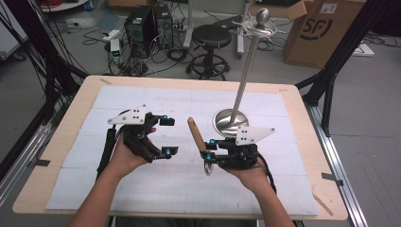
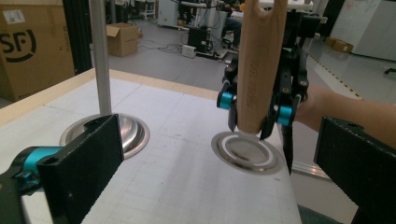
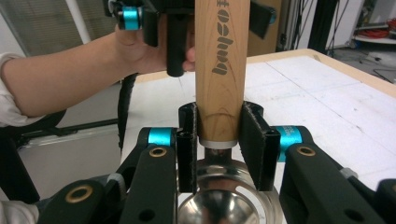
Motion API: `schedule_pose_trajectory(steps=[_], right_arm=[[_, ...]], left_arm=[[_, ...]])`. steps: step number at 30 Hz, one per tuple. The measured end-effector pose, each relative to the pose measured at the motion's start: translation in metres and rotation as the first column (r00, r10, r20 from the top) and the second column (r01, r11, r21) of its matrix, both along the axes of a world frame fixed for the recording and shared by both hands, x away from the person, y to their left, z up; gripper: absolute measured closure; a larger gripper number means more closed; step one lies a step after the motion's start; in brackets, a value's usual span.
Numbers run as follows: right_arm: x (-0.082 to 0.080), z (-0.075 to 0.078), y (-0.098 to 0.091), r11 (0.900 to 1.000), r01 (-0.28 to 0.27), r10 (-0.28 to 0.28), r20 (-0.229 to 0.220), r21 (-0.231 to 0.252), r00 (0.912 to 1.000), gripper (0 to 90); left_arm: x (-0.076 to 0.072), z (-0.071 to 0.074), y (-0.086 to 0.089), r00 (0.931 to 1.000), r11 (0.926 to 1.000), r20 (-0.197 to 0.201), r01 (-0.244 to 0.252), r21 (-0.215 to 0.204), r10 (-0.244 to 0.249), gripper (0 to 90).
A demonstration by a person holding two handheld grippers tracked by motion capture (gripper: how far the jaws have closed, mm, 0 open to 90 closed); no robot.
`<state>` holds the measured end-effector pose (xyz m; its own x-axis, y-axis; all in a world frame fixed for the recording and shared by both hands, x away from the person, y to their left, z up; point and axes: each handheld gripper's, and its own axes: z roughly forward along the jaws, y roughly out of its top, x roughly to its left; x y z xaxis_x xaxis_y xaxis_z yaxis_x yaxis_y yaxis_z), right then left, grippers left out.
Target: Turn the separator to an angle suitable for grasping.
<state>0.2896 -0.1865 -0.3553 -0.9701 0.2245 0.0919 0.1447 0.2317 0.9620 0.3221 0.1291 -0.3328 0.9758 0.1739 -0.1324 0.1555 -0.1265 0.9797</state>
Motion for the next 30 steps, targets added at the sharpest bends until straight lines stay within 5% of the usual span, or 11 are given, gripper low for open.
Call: schedule_pose_trajectory(steps=[10, 30], right_arm=[[0.000, -0.002, 0.002, 0.9998, -0.008, 0.008, 0.002, 0.018, 1.0000, 68.8], [-0.001, -0.002, 0.005, 0.9998, -0.020, 0.020, 0.002, 0.008, 0.9998, 68.7]], left_arm=[[0.002, 0.007, -0.012, 0.9975, 0.9966, 0.022, 0.068, -0.046, -0.067, 22.8], [0.001, 0.009, -0.034, 0.9883, 0.9877, 0.029, 0.151, -0.042, -0.150, 39.1]])
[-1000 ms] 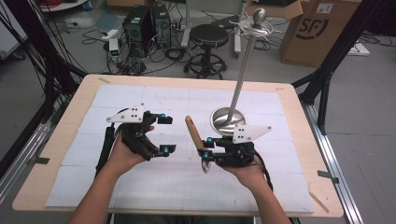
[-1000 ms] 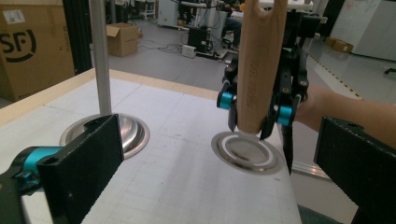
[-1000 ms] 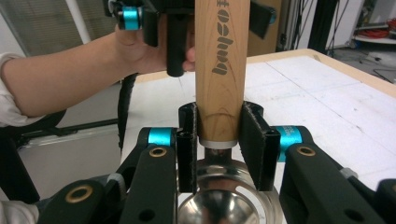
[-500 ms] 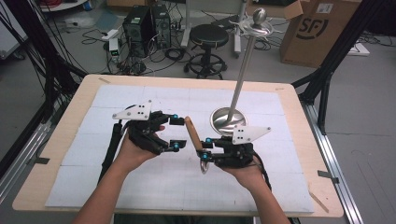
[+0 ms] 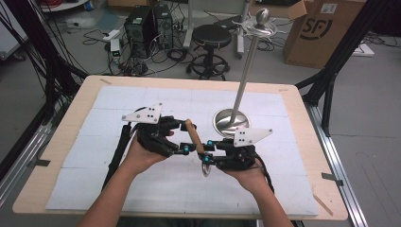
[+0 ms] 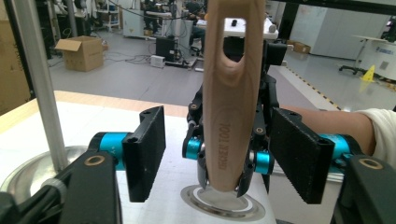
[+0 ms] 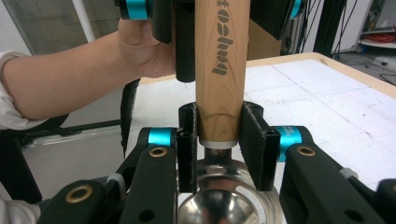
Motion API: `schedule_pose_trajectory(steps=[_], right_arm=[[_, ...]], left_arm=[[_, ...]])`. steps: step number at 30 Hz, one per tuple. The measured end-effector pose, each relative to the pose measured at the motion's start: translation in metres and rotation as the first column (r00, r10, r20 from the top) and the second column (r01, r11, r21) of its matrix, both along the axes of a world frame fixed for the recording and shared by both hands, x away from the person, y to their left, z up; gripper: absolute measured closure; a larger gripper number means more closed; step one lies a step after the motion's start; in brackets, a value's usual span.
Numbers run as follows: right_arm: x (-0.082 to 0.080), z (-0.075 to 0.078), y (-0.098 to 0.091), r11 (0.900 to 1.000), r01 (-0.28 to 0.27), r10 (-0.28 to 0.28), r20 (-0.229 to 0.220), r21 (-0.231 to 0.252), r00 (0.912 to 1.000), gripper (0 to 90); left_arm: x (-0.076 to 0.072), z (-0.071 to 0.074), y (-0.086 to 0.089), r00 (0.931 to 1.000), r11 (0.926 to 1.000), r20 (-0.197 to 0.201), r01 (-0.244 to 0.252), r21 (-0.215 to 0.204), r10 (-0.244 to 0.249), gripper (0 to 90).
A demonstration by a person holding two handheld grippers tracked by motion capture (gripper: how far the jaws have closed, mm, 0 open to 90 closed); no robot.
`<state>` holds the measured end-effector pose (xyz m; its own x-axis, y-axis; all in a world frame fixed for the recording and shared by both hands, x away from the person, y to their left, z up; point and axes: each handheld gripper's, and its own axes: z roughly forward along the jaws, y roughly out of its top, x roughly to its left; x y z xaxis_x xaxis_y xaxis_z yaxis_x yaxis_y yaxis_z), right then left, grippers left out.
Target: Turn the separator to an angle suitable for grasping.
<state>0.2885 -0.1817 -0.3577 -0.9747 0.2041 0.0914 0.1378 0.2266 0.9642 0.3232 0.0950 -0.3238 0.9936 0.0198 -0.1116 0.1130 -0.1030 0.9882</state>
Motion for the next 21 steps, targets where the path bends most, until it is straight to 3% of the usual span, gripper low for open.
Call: schedule_pose_trajectory(steps=[5, 21], right_arm=[[-0.0003, -0.0009, 0.0018, 1.0000, -0.004, 0.004, -0.002, -0.003, 1.0000, 68.8], [-0.0003, -0.0011, 0.0022, 1.0000, -0.007, 0.007, 0.003, -0.001, 1.0000, 68.8]], left_arm=[[0.0006, -0.0009, -0.0009, 0.9999, 0.9998, -0.005, 0.016, -0.015, -0.016, 45.5], [-0.0022, -0.0020, -0.0047, 0.9994, 0.9998, 0.027, 0.019, 0.003, -0.019, 62.1]])
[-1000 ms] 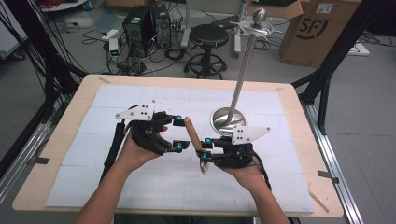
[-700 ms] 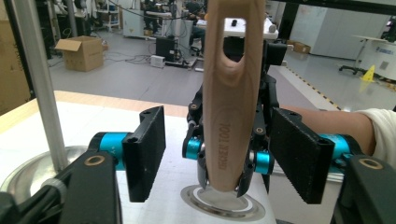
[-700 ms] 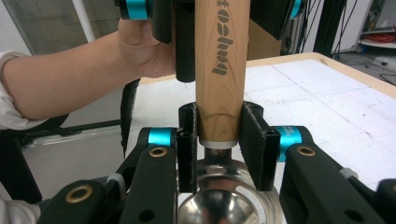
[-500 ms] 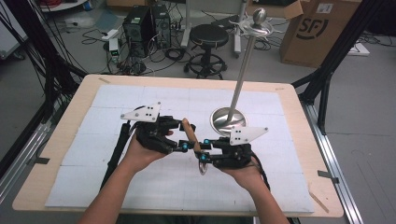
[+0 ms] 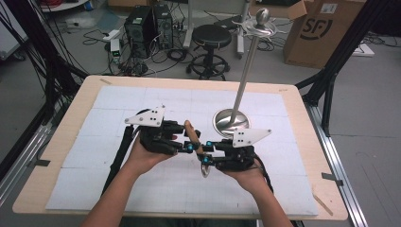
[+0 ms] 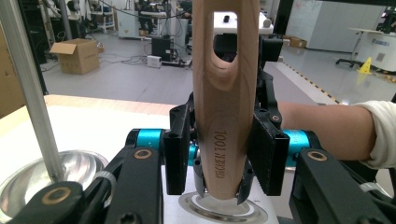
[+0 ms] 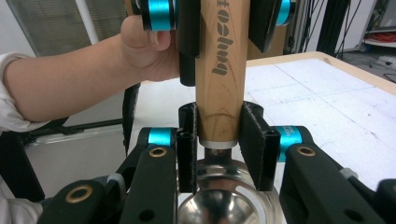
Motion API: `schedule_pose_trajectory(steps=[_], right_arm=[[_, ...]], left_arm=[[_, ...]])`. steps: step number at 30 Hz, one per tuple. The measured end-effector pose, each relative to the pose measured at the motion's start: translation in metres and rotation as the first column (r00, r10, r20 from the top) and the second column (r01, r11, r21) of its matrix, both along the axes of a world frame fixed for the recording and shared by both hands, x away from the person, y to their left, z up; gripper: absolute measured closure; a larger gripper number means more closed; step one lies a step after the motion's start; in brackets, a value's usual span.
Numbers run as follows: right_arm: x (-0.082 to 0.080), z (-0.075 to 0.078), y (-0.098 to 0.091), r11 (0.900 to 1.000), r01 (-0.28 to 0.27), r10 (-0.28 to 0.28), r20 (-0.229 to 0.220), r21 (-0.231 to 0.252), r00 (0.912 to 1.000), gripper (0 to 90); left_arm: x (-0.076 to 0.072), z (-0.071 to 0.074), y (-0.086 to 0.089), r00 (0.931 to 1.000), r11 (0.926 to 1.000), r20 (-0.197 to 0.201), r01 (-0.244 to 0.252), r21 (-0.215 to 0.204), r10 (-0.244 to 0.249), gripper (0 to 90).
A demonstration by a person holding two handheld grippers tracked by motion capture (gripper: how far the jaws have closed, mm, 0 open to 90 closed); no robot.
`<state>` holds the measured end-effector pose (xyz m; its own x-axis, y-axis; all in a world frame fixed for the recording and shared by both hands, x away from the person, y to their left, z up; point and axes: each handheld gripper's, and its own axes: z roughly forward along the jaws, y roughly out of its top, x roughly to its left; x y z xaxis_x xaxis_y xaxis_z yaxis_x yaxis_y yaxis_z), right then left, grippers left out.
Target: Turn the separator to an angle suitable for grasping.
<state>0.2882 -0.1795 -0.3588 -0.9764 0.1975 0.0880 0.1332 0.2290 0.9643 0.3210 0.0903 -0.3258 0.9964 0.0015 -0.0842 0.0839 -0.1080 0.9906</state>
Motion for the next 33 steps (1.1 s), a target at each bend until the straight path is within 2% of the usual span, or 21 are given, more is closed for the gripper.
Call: schedule_pose_trajectory(steps=[11, 14, 19, 33], right_arm=[[-0.0004, -0.0003, 0.0000, 1.0000, -0.001, 0.001, -0.001, 0.003, 1.0000, 68.8], [-0.0007, -0.0010, 0.0008, 1.0000, -0.004, 0.004, -0.001, 0.006, 1.0000, 68.7], [-0.0011, -0.0011, 0.0012, 1.0000, -0.001, 0.001, 0.003, 0.010, 1.0000, 68.6], [-0.0018, -0.0006, 0.0001, 0.9998, 0.002, -0.002, 0.005, 0.020, 1.0000, 68.3]], left_arm=[[0.0018, -0.0007, 0.0007, 0.9994, 0.9992, -0.014, 0.033, -0.023, -0.033, 67.2], [0.0006, 0.0000, 0.0009, 0.9995, 0.9994, -0.001, 0.031, -0.017, -0.031, 67.5], [-0.0002, 0.0012, 0.0020, 0.9996, 0.9995, -0.008, 0.028, -0.016, -0.028, 67.7], [-0.0025, 0.0019, 0.0009, 0.9998, 0.9996, 0.008, 0.019, -0.023, -0.018, 67.9]])
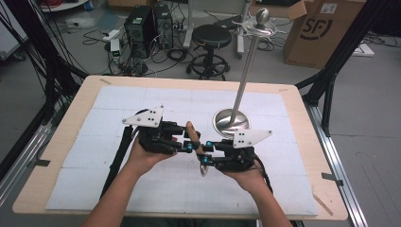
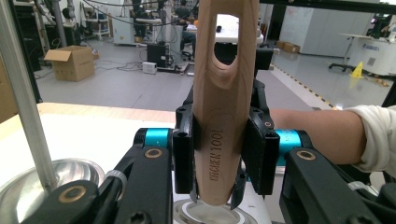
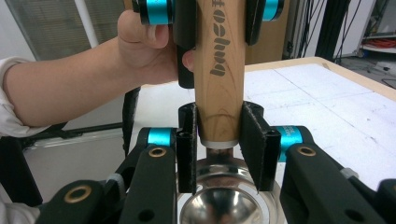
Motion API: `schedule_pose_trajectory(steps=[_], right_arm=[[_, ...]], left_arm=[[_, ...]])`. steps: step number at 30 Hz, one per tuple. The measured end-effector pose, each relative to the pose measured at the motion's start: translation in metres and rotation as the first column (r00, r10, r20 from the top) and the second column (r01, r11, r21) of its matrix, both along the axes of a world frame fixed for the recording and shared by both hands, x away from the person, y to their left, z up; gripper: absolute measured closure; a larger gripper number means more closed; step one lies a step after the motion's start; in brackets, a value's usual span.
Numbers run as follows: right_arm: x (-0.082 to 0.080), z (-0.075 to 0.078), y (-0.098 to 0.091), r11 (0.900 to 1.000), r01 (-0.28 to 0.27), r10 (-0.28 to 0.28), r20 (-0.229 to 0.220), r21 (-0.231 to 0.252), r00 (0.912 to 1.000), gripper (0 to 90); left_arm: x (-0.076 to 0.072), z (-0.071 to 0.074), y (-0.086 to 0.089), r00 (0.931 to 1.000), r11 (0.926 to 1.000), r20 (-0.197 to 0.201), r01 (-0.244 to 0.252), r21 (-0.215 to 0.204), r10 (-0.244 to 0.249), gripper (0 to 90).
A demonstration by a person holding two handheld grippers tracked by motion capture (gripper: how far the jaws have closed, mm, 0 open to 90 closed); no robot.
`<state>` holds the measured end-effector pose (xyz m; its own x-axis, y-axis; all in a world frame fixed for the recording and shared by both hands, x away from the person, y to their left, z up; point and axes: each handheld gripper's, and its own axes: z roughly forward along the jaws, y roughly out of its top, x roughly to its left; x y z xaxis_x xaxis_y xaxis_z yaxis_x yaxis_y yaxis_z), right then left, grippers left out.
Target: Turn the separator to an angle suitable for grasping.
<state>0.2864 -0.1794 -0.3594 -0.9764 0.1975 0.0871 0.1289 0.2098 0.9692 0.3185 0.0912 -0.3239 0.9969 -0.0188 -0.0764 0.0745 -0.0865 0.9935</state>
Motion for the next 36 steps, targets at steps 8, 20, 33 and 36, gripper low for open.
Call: schedule_pose_trajectory(steps=[8, 20, 33, 36], right_arm=[[0.000, -0.001, 0.002, 0.9995, 0.030, -0.030, 0.000, -0.005, 0.9995, 54.4], [0.001, 0.001, -0.005, 0.9982, 0.060, -0.060, 0.008, -0.001, 0.9982, 44.6], [0.000, -0.002, -0.018, 0.9948, 0.094, -0.094, -0.009, -0.040, 0.9955, 40.1], [-0.001, -0.005, -0.023, 0.9931, 0.103, -0.104, -0.019, -0.056, 0.9944, 40.0]], left_arm=[[-0.001, 0.000, -0.001, 0.9998, 0.9999, 0.014, -0.013, 0.007, 0.013, 67.9], [0.011, 0.003, 0.015, 0.9951, 0.9948, -0.013, -0.098, 0.025, 0.099, 67.8], [0.029, 0.017, 0.034, 0.9853, 0.9825, -0.006, -0.170, 0.077, 0.171, 67.8], [0.031, 0.020, 0.036, 0.9833, 0.9801, -0.002, -0.181, 0.082, 0.182, 67.8]])
